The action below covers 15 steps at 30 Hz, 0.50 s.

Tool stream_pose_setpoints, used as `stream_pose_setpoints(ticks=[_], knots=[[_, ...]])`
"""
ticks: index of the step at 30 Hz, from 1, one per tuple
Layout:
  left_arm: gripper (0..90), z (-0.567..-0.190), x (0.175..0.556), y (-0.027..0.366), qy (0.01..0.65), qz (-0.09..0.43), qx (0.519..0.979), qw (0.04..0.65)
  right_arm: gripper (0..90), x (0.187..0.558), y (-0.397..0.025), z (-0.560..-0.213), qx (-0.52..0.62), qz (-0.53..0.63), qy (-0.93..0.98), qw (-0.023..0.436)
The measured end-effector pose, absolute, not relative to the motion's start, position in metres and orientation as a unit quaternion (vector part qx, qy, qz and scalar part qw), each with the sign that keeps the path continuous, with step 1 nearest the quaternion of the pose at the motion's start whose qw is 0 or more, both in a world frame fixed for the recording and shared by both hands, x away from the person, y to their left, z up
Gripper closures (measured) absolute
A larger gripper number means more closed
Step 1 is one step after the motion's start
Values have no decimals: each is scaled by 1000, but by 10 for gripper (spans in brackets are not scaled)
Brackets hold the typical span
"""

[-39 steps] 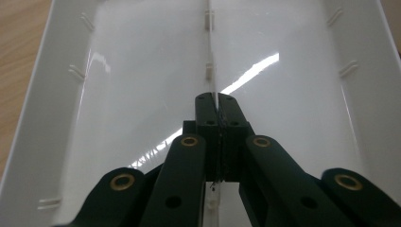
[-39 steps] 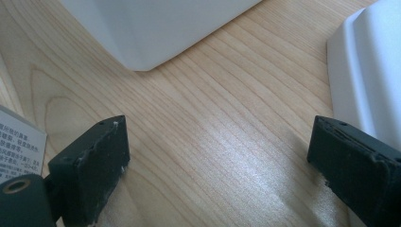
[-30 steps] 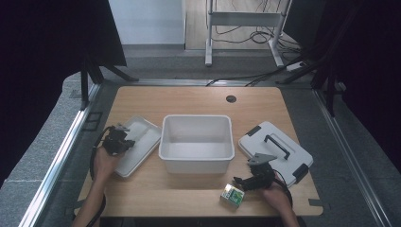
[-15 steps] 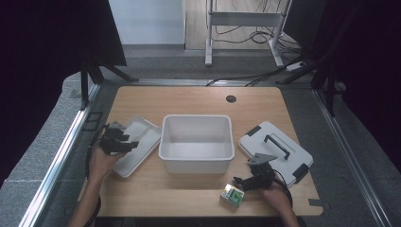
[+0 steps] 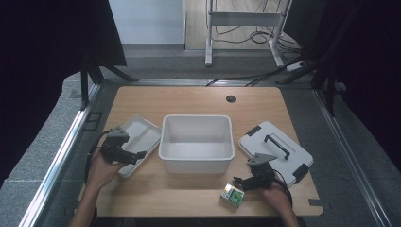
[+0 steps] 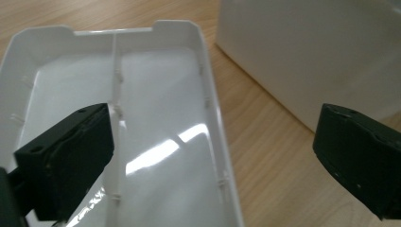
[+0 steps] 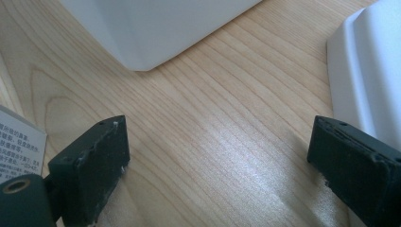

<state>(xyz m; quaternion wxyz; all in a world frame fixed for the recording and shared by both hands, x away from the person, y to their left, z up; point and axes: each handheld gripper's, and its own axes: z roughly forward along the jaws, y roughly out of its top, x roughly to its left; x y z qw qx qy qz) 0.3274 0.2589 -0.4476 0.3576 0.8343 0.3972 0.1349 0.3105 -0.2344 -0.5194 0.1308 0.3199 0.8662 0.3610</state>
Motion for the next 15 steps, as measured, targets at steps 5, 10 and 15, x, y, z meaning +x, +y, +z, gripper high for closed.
stream_pose_setpoints(ticks=[5, 10, 15], knots=[[0, -450, 311, 243, 368, 134, 842, 371, 63, 310, -234, -519, 320, 361, 866, 131], [0, -459, 297, 228, 345, 133, 848, 379, 63, 310, -234, -519, 320, 361, 866, 131], [0, -472, 286, 216, 327, 135, 856, 377, 63, 310, -234, -519, 320, 361, 866, 131]])
